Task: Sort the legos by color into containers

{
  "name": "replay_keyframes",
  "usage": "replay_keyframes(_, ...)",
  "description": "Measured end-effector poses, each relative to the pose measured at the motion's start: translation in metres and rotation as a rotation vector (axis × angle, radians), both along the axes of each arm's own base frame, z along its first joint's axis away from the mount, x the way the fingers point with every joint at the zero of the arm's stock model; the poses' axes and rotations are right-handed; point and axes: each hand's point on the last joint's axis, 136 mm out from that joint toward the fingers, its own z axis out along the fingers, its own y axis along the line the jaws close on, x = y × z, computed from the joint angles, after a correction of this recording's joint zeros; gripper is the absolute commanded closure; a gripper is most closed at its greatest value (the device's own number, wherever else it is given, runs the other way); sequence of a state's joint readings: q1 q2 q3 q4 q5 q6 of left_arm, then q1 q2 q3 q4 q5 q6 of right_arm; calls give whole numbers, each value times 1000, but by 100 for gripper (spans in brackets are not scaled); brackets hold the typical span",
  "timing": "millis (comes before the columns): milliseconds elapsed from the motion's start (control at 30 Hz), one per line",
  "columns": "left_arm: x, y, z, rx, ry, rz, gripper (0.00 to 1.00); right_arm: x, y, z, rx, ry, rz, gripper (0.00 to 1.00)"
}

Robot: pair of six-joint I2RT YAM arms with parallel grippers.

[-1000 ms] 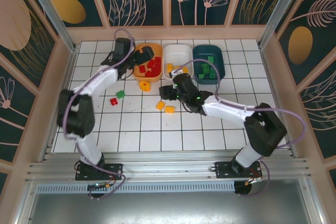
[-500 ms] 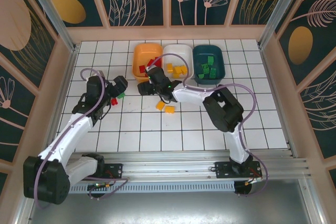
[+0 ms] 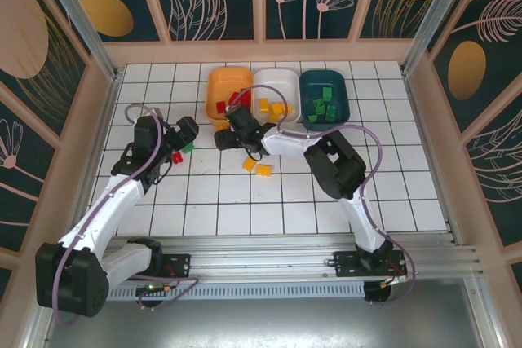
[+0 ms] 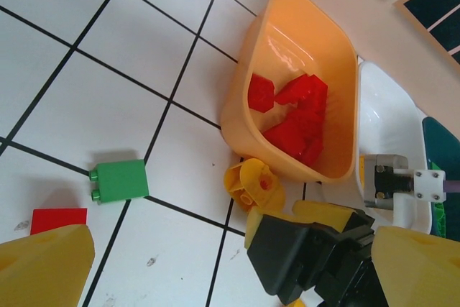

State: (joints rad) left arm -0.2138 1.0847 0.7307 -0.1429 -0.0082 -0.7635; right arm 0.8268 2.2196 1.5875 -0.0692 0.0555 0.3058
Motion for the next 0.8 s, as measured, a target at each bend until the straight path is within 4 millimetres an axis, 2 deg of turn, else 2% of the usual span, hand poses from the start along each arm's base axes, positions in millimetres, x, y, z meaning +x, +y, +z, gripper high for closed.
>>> replay_keyframes(300, 2, 1, 3, 2, -5, 4, 1, 16, 2, 2, 8, -10, 33, 23)
replay_keyframes(633, 2, 1, 2, 1, -1, 0, 2, 9, 12, -14, 2, 14, 45, 27)
replay_keyframes(800, 2, 1, 2, 1, -1, 0, 2, 13, 16, -21, -8, 6, 19, 30)
